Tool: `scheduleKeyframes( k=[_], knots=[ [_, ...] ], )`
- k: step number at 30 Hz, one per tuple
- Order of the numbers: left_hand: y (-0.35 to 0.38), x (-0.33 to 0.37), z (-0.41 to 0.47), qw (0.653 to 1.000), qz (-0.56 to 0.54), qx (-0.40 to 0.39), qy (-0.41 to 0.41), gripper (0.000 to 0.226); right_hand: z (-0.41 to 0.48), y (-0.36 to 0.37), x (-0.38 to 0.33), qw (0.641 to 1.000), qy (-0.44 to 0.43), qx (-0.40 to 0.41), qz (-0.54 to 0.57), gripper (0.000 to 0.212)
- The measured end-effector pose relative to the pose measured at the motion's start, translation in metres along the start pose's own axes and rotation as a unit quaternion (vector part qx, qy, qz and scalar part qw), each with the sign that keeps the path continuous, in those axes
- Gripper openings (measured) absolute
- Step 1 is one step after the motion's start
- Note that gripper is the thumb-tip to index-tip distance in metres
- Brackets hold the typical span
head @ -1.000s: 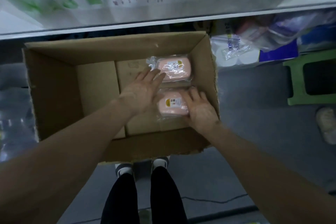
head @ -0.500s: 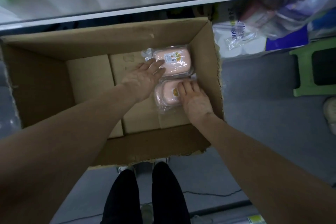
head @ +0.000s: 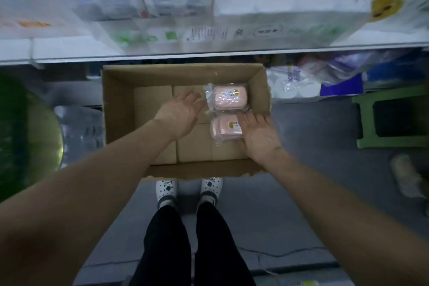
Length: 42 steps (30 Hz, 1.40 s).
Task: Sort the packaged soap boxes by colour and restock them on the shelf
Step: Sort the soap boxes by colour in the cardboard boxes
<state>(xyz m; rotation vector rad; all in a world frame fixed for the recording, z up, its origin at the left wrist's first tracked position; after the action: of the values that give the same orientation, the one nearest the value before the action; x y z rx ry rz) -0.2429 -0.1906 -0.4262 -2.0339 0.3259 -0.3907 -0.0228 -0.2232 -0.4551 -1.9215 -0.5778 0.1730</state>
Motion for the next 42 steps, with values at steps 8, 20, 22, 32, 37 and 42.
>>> scheduleKeyframes(
  k=[8, 20, 22, 32, 37, 42],
  knots=[
    [-0.073, -0.025, -0.144, 0.987, -0.041, 0.143, -0.054, 0.044, -0.044, -0.135, -0.038, 0.996, -0.072, 0.054, -0.025, 0.074],
    [-0.077, -0.104, -0.361, 0.934, -0.043, 0.262, -0.238, 0.042, -0.052, -0.286, -0.186, 0.947, -0.237, 0.197, -0.086, 0.074],
    [-0.062, -0.126, -0.397, 0.921, -0.057, 0.276, -0.269, 0.042, -0.048, -0.301, -0.226, 0.937, -0.261, 0.212, -0.090, 0.074],
    [0.022, -0.247, -0.581, 0.882, -0.131, 0.236, -0.387, 0.045, -0.033, -0.327, -0.470, 0.920, -0.327, 0.200, -0.076, 0.073],
    [0.055, -0.302, -0.633, 0.887, -0.138, 0.204, -0.390, 0.048, -0.017, -0.331, -0.556, 0.930, -0.322, 0.167, -0.067, 0.070],
    [0.078, -0.350, -0.640, 0.883, -0.171, 0.180, -0.398, 0.047, 0.017, -0.329, -0.612, 0.929, -0.338, 0.130, -0.081, 0.070]
  ],
)
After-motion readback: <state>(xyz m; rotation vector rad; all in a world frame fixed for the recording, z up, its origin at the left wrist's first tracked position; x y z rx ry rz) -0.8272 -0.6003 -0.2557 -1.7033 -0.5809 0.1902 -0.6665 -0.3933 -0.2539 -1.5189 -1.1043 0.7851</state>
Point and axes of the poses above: each hand's wrist, its own z-axis towards the middle knuckle, its own y-axis out of the palm, x = y × z, the point moved 2 cm from there along z, towards the middle knuckle
